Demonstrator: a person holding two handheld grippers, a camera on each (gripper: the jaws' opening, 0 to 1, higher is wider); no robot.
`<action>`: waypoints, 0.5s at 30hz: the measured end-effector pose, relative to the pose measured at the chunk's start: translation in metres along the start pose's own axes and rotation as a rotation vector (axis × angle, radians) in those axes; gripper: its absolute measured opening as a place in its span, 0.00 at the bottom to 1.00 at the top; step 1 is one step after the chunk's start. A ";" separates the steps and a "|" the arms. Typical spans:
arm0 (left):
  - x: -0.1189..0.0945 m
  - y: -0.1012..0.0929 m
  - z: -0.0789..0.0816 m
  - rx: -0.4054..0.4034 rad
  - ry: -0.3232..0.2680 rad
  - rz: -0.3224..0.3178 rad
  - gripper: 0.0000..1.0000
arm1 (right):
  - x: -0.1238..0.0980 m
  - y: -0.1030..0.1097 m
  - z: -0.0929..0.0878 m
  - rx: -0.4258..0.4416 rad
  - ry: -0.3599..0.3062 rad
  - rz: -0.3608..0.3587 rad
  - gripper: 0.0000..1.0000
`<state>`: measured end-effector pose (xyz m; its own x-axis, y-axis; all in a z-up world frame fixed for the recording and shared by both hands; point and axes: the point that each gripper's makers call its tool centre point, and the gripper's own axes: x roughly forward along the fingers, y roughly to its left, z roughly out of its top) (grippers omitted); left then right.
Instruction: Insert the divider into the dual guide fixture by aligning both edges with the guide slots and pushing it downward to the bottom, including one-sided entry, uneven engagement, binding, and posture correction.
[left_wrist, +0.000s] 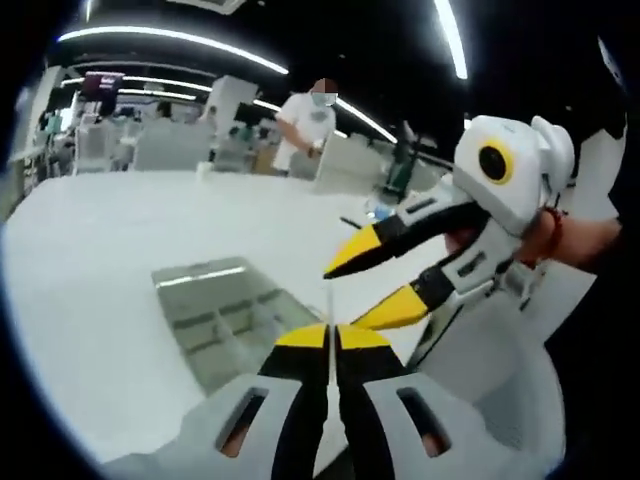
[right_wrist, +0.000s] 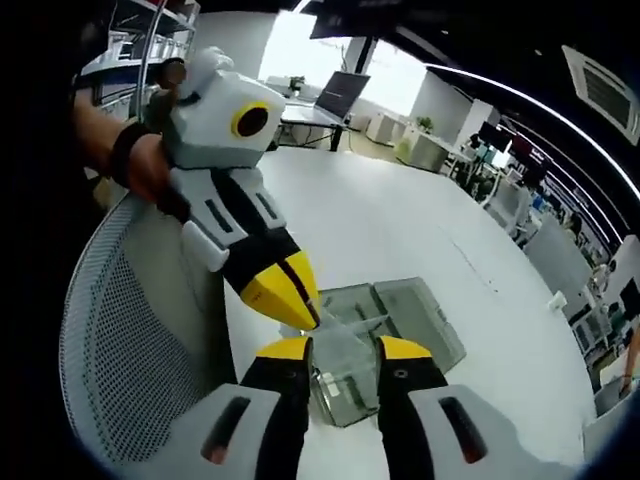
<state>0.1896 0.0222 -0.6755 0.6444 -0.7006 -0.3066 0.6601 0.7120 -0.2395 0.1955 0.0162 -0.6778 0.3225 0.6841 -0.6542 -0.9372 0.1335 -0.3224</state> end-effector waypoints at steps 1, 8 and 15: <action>-0.001 -0.001 0.001 0.012 0.000 0.000 0.00 | 0.000 0.001 -0.001 -0.015 0.006 0.006 0.20; -0.004 -0.009 -0.005 0.114 0.032 -0.028 0.00 | 0.000 0.006 -0.001 -0.111 0.039 0.031 0.14; -0.008 -0.017 -0.001 0.186 -0.002 -0.052 0.00 | -0.001 0.018 0.001 -0.195 0.036 0.086 0.10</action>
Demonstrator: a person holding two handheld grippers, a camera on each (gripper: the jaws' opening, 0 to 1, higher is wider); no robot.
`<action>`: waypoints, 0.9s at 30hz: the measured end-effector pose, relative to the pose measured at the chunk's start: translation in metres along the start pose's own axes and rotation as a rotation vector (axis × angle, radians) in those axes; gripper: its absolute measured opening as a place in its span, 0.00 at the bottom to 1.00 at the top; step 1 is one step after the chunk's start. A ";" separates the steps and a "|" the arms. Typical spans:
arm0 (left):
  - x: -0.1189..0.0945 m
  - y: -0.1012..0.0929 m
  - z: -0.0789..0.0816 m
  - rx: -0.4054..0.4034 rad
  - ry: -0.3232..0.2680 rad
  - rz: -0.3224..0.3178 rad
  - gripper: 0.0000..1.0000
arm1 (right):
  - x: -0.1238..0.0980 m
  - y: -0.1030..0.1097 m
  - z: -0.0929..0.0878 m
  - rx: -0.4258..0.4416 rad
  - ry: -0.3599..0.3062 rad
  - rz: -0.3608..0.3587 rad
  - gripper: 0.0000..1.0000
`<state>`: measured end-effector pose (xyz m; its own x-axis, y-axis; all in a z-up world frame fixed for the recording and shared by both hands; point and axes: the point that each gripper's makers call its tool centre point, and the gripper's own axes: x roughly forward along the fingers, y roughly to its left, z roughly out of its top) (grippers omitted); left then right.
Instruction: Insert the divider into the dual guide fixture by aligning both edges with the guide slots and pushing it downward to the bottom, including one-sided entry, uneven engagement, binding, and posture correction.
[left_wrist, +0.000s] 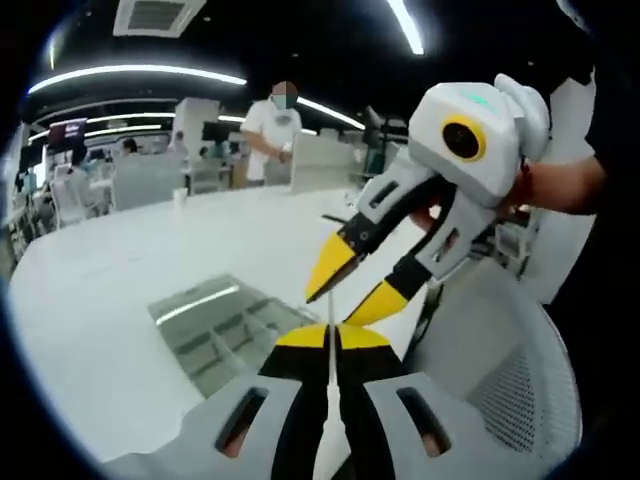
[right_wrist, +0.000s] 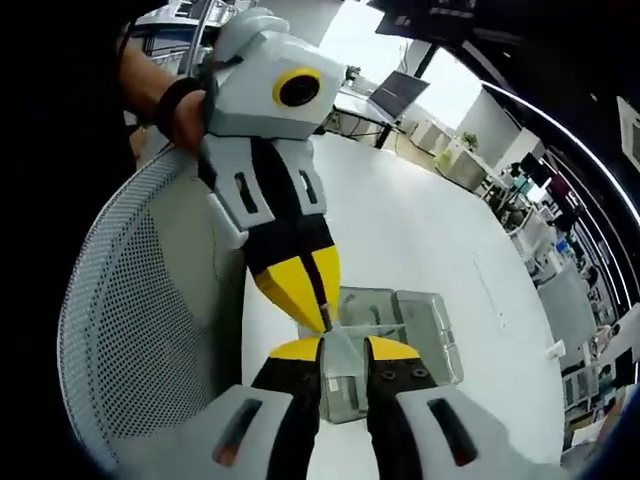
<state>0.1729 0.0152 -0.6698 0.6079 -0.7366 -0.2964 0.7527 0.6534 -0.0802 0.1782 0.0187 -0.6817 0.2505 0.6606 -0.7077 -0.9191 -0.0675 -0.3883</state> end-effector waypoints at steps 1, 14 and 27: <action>0.000 -0.001 -0.001 0.019 0.002 -0.003 0.00 | 0.000 0.000 0.000 -0.002 0.002 0.002 0.10; -0.003 0.010 -0.007 0.035 -0.001 -0.009 0.04 | -0.003 0.012 -0.001 -0.027 0.028 0.078 0.00; -0.009 0.035 -0.004 -0.094 -0.055 0.107 0.13 | 0.000 -0.011 0.004 0.087 0.014 0.159 0.00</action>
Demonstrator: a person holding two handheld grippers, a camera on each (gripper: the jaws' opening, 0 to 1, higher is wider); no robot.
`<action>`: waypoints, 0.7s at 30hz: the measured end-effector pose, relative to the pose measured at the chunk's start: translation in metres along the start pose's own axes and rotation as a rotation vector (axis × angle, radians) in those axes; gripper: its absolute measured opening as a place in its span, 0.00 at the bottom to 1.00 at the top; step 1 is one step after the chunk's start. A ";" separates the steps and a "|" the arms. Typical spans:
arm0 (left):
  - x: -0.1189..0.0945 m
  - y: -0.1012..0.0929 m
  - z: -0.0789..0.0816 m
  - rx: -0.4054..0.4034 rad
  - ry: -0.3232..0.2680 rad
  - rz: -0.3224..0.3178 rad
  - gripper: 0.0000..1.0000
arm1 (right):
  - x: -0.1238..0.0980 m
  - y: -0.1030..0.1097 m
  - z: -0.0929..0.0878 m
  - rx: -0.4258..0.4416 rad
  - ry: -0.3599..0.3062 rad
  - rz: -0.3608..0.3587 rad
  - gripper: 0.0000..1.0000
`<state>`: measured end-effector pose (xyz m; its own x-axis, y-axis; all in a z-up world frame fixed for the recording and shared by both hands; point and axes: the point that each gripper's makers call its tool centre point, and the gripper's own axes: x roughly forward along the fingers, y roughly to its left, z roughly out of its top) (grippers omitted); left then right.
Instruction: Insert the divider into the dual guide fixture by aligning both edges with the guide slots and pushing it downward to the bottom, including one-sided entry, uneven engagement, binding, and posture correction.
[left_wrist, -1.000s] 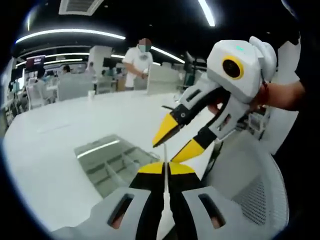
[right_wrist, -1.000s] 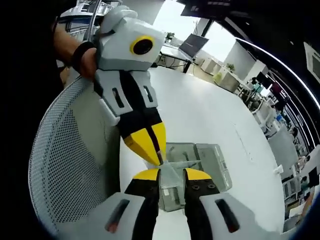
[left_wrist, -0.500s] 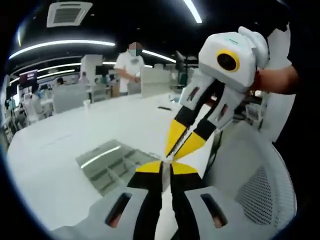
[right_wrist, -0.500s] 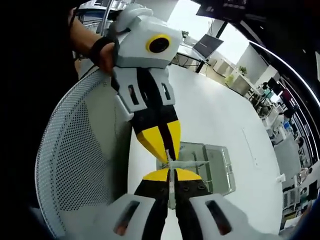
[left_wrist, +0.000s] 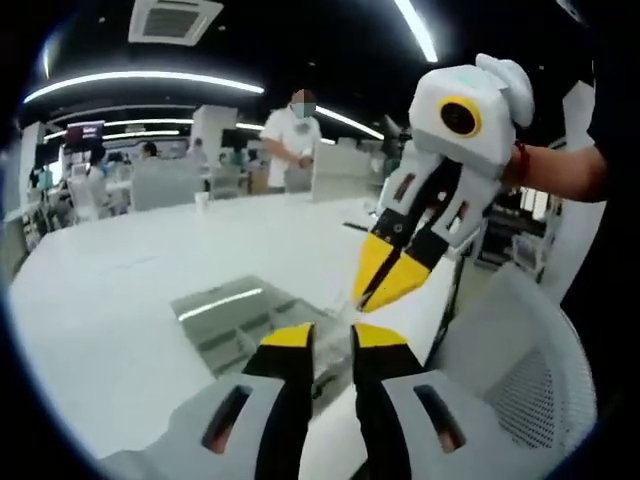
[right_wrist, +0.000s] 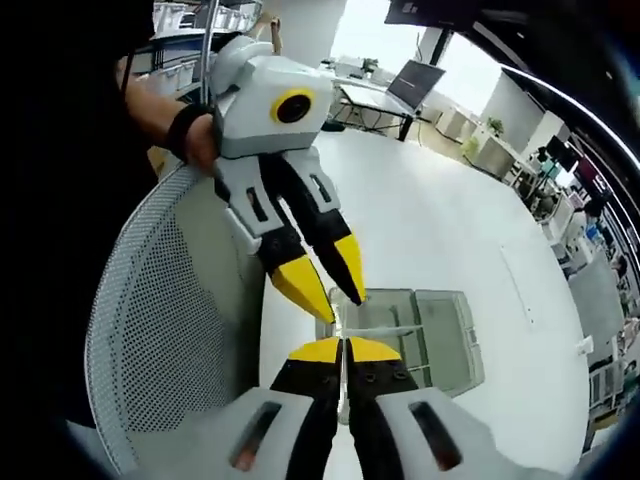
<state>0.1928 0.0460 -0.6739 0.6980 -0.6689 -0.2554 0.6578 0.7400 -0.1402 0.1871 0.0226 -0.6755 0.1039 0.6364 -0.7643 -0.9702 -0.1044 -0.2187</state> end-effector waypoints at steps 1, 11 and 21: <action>-0.001 0.002 0.001 -0.014 -0.005 0.009 0.13 | 0.001 -0.004 -0.002 0.021 0.005 0.013 0.00; -0.001 0.009 -0.001 -0.036 0.001 0.048 0.20 | 0.004 -0.021 -0.019 0.079 0.028 0.044 0.00; -0.002 0.015 -0.001 -0.042 0.000 0.077 0.30 | 0.007 -0.027 -0.018 0.089 0.032 0.063 0.00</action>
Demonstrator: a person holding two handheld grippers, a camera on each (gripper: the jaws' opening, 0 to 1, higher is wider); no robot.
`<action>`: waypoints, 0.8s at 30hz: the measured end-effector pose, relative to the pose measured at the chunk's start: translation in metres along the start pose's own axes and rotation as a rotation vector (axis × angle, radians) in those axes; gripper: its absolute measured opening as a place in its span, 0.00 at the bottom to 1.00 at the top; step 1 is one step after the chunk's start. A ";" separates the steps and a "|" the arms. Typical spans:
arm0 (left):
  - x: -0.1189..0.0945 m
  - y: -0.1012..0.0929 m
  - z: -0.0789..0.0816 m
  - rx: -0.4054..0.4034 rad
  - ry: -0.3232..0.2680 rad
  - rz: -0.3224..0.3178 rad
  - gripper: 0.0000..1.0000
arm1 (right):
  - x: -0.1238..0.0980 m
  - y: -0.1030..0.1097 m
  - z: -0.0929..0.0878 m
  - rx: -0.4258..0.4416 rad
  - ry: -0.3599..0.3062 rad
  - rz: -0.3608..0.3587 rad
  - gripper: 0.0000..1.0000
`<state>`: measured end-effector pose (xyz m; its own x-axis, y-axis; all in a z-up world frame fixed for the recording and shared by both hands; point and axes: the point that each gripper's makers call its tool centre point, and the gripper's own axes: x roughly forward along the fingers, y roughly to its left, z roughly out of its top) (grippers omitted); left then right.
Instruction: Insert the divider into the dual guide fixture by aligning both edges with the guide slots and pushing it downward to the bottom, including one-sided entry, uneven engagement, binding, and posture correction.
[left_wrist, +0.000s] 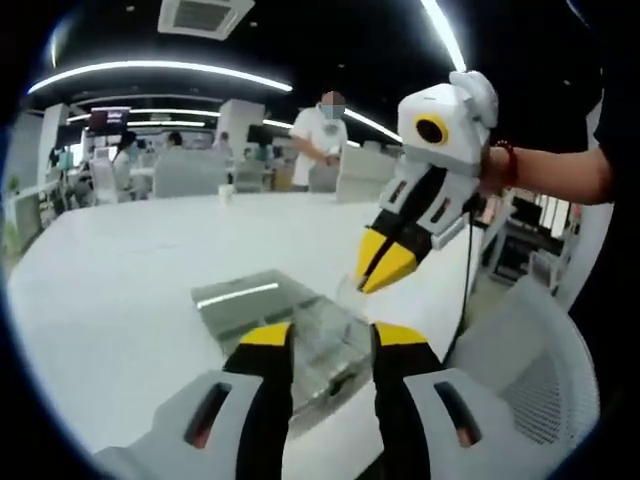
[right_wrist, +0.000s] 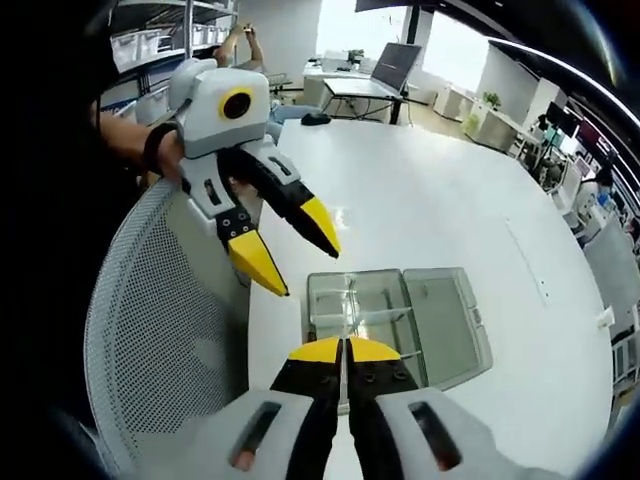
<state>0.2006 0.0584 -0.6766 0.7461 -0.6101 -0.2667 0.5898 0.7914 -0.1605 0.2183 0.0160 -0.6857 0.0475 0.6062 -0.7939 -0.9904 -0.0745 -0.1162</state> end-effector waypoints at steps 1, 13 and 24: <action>0.000 0.000 0.000 0.001 -0.001 0.000 0.31 | 0.000 0.000 0.000 -0.001 0.000 0.003 0.00; 0.001 0.001 0.000 0.007 0.000 0.016 0.48 | -0.001 -0.017 0.000 0.022 -0.015 0.004 0.00; 0.002 0.003 -0.002 -0.003 0.010 0.040 0.59 | 0.009 -0.026 -0.006 0.063 -0.047 0.040 0.00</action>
<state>0.2035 0.0595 -0.6791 0.7658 -0.5776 -0.2828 0.5586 0.8153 -0.1528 0.2455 0.0188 -0.6938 0.0029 0.6400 -0.7683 -0.9977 -0.0504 -0.0458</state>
